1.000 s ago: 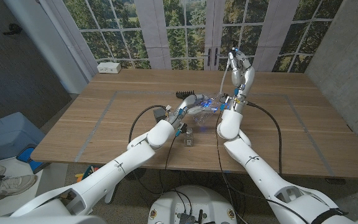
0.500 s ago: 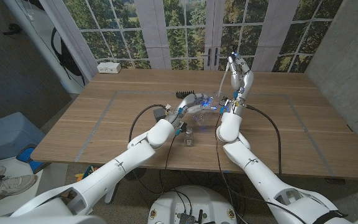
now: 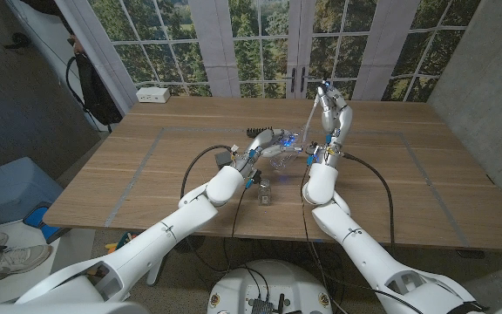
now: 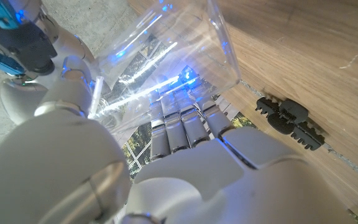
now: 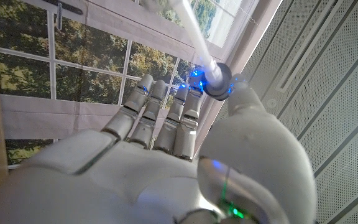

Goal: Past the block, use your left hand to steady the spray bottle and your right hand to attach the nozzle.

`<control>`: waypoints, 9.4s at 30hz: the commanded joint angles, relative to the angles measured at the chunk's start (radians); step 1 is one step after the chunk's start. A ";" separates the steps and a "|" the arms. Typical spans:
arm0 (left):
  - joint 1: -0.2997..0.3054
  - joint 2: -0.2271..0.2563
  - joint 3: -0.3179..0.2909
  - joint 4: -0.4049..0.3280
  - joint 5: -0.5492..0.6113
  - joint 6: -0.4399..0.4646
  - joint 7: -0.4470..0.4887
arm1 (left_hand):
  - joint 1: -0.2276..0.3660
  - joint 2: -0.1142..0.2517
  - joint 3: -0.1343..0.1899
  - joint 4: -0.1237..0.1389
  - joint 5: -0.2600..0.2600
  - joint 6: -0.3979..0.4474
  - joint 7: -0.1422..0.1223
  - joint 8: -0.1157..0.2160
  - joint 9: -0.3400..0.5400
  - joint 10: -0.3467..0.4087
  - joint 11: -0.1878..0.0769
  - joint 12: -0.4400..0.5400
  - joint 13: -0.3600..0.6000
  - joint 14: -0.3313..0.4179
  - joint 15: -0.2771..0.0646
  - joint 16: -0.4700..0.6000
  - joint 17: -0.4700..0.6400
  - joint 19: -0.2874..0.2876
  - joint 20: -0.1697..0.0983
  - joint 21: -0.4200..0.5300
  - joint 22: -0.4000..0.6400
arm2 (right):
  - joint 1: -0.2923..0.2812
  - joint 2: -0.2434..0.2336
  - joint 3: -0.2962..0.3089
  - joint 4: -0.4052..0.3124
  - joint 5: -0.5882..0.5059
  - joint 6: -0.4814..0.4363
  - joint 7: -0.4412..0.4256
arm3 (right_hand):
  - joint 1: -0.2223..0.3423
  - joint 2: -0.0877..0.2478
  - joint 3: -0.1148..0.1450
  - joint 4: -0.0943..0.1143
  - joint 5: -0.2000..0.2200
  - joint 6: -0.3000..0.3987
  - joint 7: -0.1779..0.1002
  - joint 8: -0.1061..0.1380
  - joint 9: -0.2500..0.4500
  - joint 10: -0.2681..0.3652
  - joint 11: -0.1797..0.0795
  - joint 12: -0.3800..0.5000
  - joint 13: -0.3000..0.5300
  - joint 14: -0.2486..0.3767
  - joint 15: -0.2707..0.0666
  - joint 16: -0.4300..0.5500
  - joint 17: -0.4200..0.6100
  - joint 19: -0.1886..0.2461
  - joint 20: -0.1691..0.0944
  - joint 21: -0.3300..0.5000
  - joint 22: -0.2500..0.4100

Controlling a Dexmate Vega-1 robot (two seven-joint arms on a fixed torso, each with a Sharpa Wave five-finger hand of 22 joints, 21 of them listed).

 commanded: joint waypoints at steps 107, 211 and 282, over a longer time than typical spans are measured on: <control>0.006 -0.054 -0.063 0.177 0.016 -0.322 0.064 | 0.121 0.272 0.110 0.101 0.002 0.179 -0.094 0.092 0.008 0.081 -0.106 -0.016 0.013 0.008 -0.155 0.008 0.006 -0.010 -0.002 0.032 0.003 | -0.247 -0.345 -0.050 -0.448 -0.064 -0.378 0.185 | -0.177 0.077 -0.084 0.063 0.030 -0.249 0.014 -0.136 0.008 -0.132 0.093 -0.060 0.012 -0.045 -0.077 -0.043 0.028 -0.069 0.066 0.038 -0.006; 0.025 -0.019 -0.044 0.072 0.048 -0.171 0.063 | 0.092 0.272 0.198 0.160 0.020 0.122 -0.130 0.151 0.059 0.237 -0.152 0.031 0.062 0.139 -0.173 0.017 0.009 0.003 -0.042 0.112 0.004 | -0.359 -0.570 0.060 -0.807 -0.160 -0.650 0.354 | -0.065 0.026 0.103 0.000 0.201 -0.160 -0.006 -0.099 0.090 -0.305 0.079 -0.078 -0.028 -0.145 -0.056 -0.168 -0.016 -0.120 0.081 0.054 -0.018; -0.104 -0.193 0.071 0.257 0.090 -0.150 0.144 | 0.092 0.271 0.206 0.157 0.025 0.135 -0.127 0.181 0.065 0.327 -0.154 0.045 0.066 0.153 -0.175 0.014 0.010 -0.005 -0.059 0.150 0.001 | -0.287 -0.546 0.080 -0.707 -0.025 -0.644 0.335 | -0.354 -0.026 -0.050 0.025 0.031 -0.688 0.049 -0.300 0.112 -0.450 0.124 -0.086 -0.066 -0.187 0.021 -0.155 0.039 -0.138 0.148 0.041 -0.014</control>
